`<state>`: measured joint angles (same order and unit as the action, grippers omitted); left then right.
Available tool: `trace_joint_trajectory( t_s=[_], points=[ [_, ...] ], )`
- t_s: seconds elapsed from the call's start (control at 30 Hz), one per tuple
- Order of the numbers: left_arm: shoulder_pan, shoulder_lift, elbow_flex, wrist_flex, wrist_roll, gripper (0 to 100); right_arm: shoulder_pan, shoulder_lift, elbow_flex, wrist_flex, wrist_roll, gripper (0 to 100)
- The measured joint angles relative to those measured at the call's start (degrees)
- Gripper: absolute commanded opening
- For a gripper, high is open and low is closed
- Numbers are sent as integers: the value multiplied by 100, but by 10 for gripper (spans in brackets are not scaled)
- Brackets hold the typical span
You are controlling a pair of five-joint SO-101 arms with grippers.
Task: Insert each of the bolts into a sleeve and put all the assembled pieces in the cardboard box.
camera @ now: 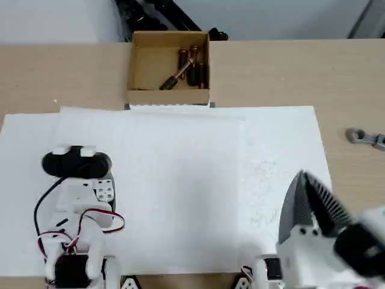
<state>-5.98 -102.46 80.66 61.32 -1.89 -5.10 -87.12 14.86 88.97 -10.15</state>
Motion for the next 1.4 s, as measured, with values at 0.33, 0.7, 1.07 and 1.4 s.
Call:
trace_joint_trajectory(
  t_s=[0.33,0.7,1.07,1.4],
  points=[
    [0,-97,624,-44,-1143,6,527,-1565,4009,-1521,-9,5],
    [0,-97,1424,-105,-1178,6,633,-1653,6171,-2224,607,4],
    [0,-97,1451,-316,-791,6,624,-1653,7974,-2804,941,6],
    [0,-97,1451,-316,-791,6,624,-1653,8026,-2910,949,6]
  ],
)
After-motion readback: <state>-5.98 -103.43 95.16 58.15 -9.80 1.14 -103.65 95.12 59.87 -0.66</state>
